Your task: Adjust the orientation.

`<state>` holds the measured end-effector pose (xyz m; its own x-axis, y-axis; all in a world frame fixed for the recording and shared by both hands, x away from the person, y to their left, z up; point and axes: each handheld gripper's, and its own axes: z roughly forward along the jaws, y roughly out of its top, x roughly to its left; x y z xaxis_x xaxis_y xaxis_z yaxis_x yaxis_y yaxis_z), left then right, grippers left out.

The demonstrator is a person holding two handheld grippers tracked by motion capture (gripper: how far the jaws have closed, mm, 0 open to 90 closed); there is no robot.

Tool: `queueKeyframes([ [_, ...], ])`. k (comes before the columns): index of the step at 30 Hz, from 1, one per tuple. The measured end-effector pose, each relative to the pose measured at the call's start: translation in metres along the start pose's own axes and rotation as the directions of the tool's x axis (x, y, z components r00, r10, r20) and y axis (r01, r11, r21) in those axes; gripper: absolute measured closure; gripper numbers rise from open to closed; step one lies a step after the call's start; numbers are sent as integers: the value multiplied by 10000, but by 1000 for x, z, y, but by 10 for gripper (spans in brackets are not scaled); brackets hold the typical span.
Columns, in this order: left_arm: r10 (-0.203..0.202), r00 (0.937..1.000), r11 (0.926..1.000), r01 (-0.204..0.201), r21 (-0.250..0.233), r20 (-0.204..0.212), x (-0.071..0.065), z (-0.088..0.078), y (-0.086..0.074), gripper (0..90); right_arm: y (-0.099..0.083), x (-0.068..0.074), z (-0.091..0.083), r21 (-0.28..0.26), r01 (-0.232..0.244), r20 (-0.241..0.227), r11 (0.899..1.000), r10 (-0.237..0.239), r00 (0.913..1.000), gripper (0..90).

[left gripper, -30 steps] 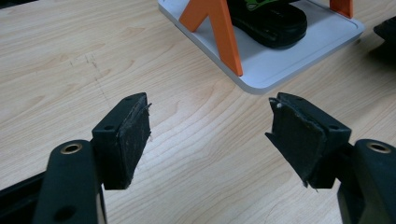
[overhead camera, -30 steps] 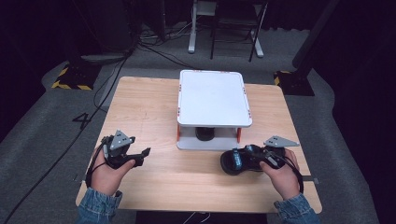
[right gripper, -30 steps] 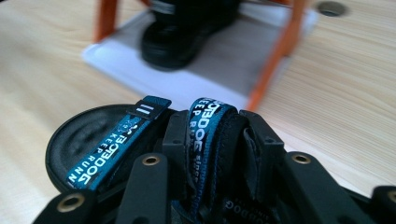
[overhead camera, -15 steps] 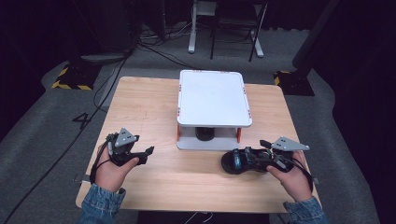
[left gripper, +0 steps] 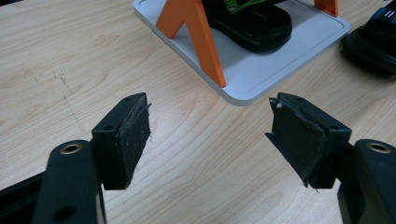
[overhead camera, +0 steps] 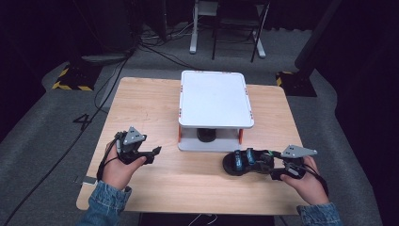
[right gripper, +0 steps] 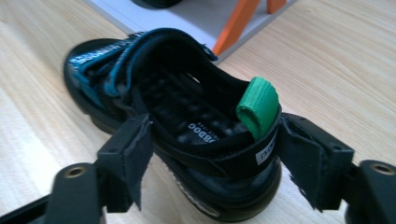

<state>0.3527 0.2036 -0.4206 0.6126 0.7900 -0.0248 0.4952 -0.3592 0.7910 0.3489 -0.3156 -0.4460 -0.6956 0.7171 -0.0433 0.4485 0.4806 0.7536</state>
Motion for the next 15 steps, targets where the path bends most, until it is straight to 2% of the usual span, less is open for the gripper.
queueKeyframes([
  [2, -59, 10000, 10000, 59, -3, 8, 0, 1, 0, 286, 1, 2, -3, 295, -141, 18, 9995, 140, 9999, 389],
  [3, 28, 10000, 10000, -28, 40, -12, 1, 1, 0, 286, 1, 3, -6, 519, -374, -1, 9980, 374, 9993, 430],
  [4, -47, 10000, 10000, 47, 39, 38, 1, 2, 0, 286, 1, 4, -8, 613, -502, -70, 9969, 508, 9987, 490],
  [6, 13, 10000, 10000, -13, 69, 55, 1, 3, 1, 285, 3, 10, -13, 794, -618, -334, 9949, 646, 9974, 549],
  [8, 50, 10000, 10000, -51, 82, 76, -1, 5, 1, 285, 8, 17, -20, 1047, -671, -656, 9922, 742, 9951, 562],
  [10, 78, 9999, 9999, -80, 134, 135, -1, 6, 1, 285, 11, 26, -23, 1363, -645, -1234, 9886, 816, 9890, 562],
  [11, 81, 9998, 9999, -83, 137, 156, -1, 6, 1, 285, 12, 29, -24, 1565, -588, -1449, 9859, 818, 9861, 563],
  [13, 51, 9999, 9999, -52, 101, 165, -1, 6, 2, 284, 13, 38, -25, 1978, -169, -1953, 9801, 563, 9791, 562],
  [14, -26, 9999, 10000, 25, 64, 170, -2, 6, 2, 284, 14, 43, -25, 2103, 67, -2291, 9776, 427, 9725, 563],
  [15, 62, 9999, 10000, -63, 60, 144, -1, 7, 2, 284, 14, 47, -25, 2164, 288, -2674, 9759, 309, 9631, 575],
])
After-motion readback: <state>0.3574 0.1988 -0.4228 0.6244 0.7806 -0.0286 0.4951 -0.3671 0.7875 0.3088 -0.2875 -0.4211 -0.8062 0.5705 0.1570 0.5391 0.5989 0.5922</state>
